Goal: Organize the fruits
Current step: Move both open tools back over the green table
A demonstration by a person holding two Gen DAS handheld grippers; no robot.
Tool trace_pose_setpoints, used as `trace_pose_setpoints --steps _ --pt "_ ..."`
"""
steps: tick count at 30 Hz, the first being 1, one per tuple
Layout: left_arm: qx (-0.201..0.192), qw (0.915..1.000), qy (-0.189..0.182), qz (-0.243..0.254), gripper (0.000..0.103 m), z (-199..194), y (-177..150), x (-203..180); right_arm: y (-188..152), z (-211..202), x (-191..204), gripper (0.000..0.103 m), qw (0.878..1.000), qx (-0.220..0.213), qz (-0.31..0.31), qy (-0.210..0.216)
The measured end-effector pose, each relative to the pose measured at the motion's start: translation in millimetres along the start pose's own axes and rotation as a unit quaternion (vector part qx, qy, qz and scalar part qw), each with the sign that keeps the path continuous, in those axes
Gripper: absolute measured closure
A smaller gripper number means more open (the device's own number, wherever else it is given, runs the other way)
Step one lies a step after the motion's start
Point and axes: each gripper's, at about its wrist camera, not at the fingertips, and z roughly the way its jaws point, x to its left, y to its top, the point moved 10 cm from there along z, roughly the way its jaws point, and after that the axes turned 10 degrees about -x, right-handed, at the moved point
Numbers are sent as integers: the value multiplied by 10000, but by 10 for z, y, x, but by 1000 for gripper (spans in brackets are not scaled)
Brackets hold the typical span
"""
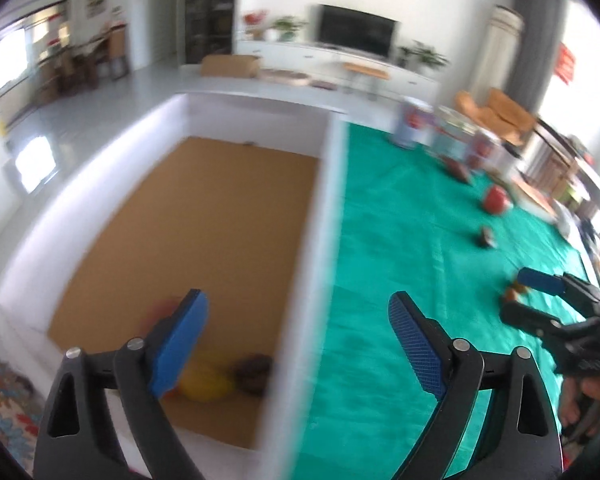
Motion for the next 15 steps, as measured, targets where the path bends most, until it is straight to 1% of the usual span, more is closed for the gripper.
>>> trace_pose_setpoints --steps 1,3,4,5,7,9,11,13,14,15 --pt "76 9997 -217 115 9 39 -99 -250 -169 -155 -352 17 9992 -75 125 -370" --pt "368 9969 -605 334 8 224 -374 -735 -567 -515 -1131 17 9907 -193 332 -1304" --pt "545 9949 -733 431 8 354 -514 -946 -741 -687 -1497 17 9827 -228 391 -1795" --pt "706 9926 -841 521 8 497 -654 -1136 -956 -859 -1905 16 9714 -154 457 -2326" --pt "910 9886 -981 685 8 794 -880 -1493 -1269 -1111 -2519 16 9530 53 687 -2950" --pt "869 9872 -974 914 8 978 -976 -1766 -1445 -1304 -3001 16 9383 220 925 -3324" --pt "699 9870 -817 1197 8 1194 -953 -1920 -1542 -1359 -3344 16 9297 291 1196 -3472" --pt "548 9870 -626 1379 8 1380 -901 -1994 -1504 -1271 -3583 16 9255 293 1359 -3524" --pt "550 9869 -573 1401 8 1453 -877 -2017 -1465 -1215 -3685 13 9238 307 1386 -3556" --pt "546 9877 -585 1341 8 1485 -844 -1996 -1357 -1142 -3716 10 9246 204 1389 -3542"
